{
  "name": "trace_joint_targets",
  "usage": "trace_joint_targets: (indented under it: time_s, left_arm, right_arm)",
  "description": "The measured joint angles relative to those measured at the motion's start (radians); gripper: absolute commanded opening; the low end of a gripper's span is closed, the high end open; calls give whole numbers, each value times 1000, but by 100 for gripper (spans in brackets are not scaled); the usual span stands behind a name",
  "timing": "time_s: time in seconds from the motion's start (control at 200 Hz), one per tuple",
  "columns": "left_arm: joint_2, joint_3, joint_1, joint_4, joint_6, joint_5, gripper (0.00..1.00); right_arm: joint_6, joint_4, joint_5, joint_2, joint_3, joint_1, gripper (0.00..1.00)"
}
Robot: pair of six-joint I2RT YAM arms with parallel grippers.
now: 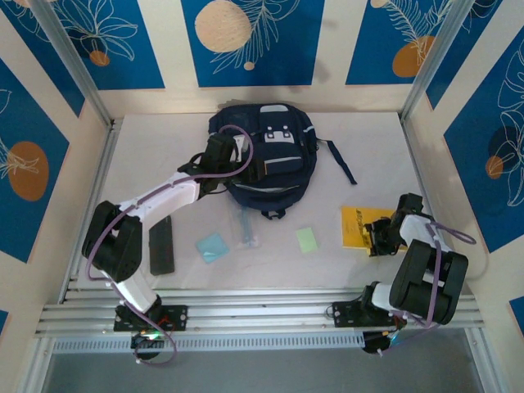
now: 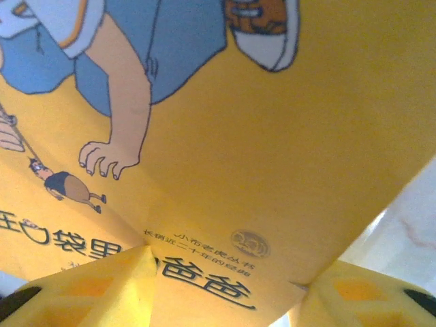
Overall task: Pack the student bag
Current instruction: Rotate the book at the middle-right of the table.
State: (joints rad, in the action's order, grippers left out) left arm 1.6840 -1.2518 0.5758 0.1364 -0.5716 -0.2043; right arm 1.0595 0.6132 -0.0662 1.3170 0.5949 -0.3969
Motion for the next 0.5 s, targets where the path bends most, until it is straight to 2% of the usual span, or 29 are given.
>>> trace_joint_targets:
  time_s: [0.185, 0.265, 0.29, 0.33, 0.5]
  left_arm:
    - [0, 2, 3, -2, -7, -8, 59]
    - [0, 2, 4, -2, -11, -12, 59]
    - [0, 2, 5, -3, -14, -13, 59]
    - [0, 2, 6, -3, -18, -15, 59]
    - [3, 2, 21, -3, -26, -32, 59]
  right_arm:
    - [-155, -90, -90, 70, 26, 11, 25]
    - [-211, -136, -127, 84, 26, 16, 6]
    - [-223, -145, -135, 86, 26, 18, 3]
    - [-246, -161, -150, 88, 27, 18, 0]
    - [-313, -183, -177, 106, 35, 24, 0]
